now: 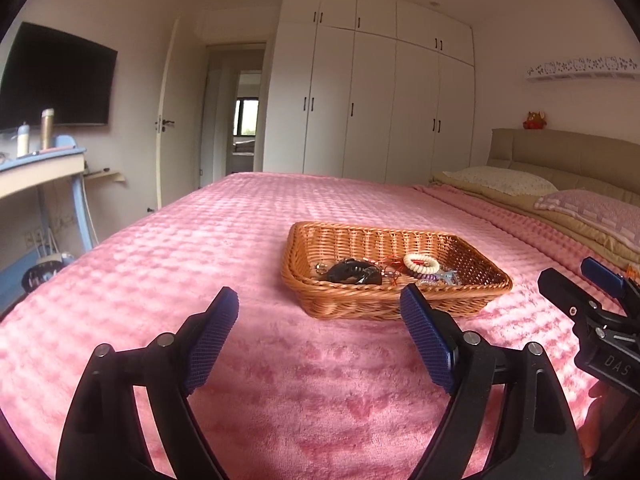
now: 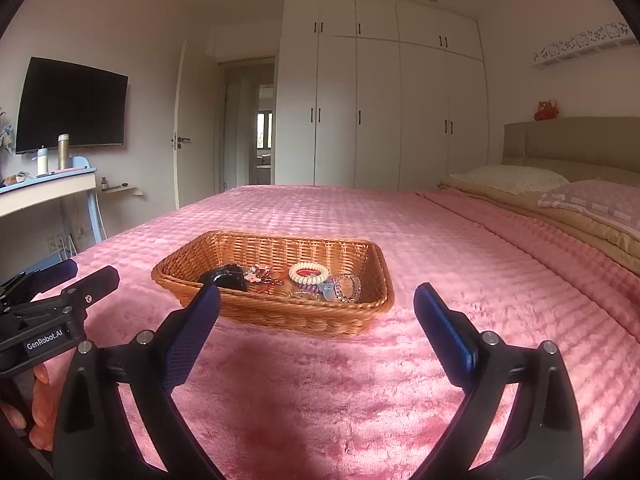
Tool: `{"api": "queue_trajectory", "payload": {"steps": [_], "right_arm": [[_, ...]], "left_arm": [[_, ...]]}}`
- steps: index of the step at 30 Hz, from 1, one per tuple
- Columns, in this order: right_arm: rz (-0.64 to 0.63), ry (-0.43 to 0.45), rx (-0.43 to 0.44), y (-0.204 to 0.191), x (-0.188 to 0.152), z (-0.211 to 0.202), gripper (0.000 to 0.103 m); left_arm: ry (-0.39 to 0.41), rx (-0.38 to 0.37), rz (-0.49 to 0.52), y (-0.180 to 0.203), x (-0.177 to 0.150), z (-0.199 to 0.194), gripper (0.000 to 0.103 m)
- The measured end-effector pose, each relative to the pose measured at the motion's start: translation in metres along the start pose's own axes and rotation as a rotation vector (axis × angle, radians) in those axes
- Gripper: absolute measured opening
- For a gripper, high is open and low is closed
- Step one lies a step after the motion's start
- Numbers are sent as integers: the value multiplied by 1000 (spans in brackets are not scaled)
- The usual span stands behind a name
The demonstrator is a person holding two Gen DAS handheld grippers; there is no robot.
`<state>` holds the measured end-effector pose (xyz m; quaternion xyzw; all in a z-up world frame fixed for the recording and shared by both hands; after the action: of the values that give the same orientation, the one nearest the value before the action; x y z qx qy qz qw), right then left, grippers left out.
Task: Organize jewelry
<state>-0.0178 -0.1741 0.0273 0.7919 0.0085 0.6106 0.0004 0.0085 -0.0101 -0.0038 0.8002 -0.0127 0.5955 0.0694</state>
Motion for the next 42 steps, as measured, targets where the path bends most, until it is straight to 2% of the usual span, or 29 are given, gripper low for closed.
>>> {"api": "queue_trajectory", "payload": {"steps": [8,42], "right_arm": [[35,-27,6,7,-1,3,94],[17,-53,12,3,-3,7,95]], "left_arm": [[3,20,47,8,-2,0,88],[-26,17,23,1,-2,4,95]]}}
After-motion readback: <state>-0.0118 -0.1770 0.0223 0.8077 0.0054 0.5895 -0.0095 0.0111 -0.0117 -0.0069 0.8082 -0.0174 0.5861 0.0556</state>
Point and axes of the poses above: each gripper's, at about its wrist camera, not at the fingertips, and z roughly the way its jaws point, y to its right, x to its top, the point moved 1 cm from there along z, roughly the way its jaws point, and after that the axes turned 5 degrees about -x, right-handed, at the moved point
